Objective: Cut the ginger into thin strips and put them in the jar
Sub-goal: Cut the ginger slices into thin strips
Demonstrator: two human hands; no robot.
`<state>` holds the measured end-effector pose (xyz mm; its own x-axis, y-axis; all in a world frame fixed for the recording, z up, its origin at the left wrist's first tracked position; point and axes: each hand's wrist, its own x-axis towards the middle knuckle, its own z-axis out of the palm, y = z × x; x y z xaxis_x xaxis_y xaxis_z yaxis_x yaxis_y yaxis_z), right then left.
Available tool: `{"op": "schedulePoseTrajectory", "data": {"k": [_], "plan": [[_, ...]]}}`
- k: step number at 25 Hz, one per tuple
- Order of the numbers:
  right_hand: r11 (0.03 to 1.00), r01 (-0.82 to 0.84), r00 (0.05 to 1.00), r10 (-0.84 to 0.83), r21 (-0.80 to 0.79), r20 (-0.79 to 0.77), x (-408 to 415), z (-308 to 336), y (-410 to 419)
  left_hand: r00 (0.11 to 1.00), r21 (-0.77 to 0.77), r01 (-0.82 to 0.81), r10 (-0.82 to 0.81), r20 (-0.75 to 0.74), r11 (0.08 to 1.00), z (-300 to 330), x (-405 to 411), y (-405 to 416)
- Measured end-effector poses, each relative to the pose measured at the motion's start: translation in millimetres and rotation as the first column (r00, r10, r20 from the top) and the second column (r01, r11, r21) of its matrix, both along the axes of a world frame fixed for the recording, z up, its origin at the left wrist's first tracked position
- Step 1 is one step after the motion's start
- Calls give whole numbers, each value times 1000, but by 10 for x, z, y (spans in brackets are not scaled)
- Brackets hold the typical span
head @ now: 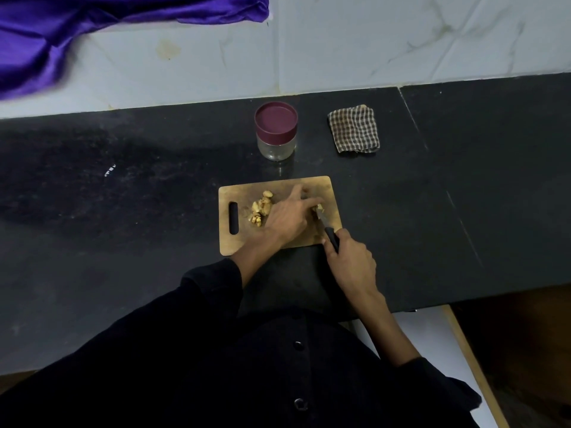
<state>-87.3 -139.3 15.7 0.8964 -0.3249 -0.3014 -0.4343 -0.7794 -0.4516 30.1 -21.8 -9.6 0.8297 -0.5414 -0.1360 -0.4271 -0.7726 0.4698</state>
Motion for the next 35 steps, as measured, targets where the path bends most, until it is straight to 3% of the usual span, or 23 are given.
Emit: {"op": "schedulePoseTrajectory", "data": {"k": [6,11,14,18,23,30,35], "plan": [[1000,2,1000,-2,2,-14,-7,-27,-15,998,-169,-57,60,13,984,79,56,118],[1000,-18,1000,18,-18,-5,13,-21,2,999,-87,47,-46,12,995,30,-2,137],[999,-23,1000,23,-26,-8,26,-5,5,1000,-39,14,-15,-17,999,32,51,84],[1000,-8,1000,7,-21,-12,26,-9,-13,999,-107,3,-6,-32,994,43,129,86],[999,-24,999,25,30,-37,37,-48,-24,983,-324,-180,178,-35,929,54,132,265],[973,-100,994,106,207,-22,313,-161,45,838,-463,-531,520,-164,710,-16,46,792],[962,-97,994,108,257,-28,532,-195,140,840,-333,-536,528,-124,775,-92,169,882]]}}
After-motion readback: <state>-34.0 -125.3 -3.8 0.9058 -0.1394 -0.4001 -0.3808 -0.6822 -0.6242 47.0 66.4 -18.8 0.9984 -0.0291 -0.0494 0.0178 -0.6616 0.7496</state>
